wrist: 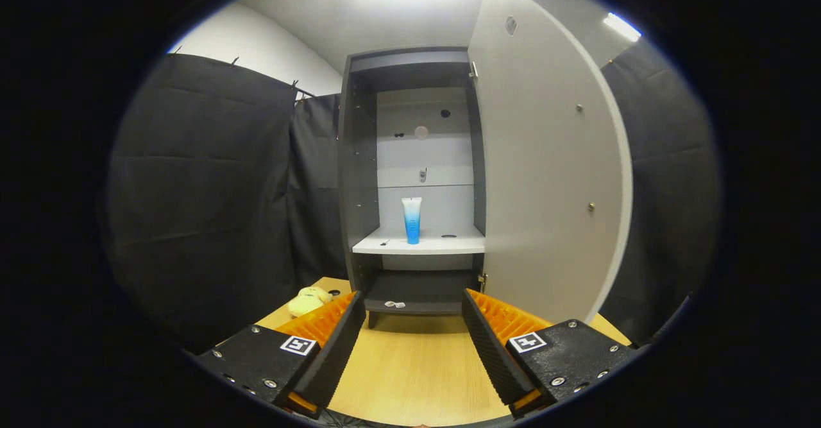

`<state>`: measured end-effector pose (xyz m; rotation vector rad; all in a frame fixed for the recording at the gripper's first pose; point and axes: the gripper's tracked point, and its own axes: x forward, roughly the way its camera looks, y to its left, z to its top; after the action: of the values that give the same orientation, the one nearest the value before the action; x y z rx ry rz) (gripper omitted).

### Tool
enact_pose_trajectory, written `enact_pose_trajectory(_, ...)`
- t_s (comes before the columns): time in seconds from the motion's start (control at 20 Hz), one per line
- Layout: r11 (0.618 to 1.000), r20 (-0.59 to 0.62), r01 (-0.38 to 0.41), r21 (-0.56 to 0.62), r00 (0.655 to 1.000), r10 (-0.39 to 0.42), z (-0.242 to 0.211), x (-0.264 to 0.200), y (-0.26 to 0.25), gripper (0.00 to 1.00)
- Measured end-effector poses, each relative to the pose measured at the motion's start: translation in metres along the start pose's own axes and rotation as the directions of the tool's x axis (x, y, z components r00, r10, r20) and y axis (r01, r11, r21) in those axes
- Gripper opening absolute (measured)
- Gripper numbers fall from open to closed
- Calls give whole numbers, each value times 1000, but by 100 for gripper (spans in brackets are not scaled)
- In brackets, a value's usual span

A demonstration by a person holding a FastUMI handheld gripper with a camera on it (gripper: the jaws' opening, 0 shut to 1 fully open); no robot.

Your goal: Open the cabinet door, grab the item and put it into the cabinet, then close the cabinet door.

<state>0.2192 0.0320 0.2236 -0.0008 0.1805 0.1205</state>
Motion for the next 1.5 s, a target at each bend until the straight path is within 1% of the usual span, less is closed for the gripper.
enact_pose_trajectory(0.05, 1000, 2, 4, 1, 1000, -4, -1, -7, -6, 93)
enact_pose_trajectory(0.3, 997, 28, 75, -13, 997, -75, -1, -36, -50, 93)
enact_pose_trajectory(0.45, 991, 40, 132, -15, 990, -132, 1, -55, -81, 93)
enact_pose_trajectory(0.65, 975, 47, 224, 2, 974, -224, 6, -70, -130, 93)
enact_pose_trajectory(0.85, 948, 62, 319, 24, 946, -320, 15, -77, -180, 93)
enact_pose_trajectory(0.95, 932, 66, 360, 50, 929, -363, 22, -78, -202, 93)
enact_pose_trajectory(1.15, 886, 81, 450, 114, 884, -460, 40, -70, -248, 93)
enact_pose_trajectory(1.35, 854, 80, 502, 133, 854, -515, 59, -45, -278, 93)
enact_pose_trajectory(1.5, 846, 87, 515, 138, 844, -529, 74, -22, -285, 93)
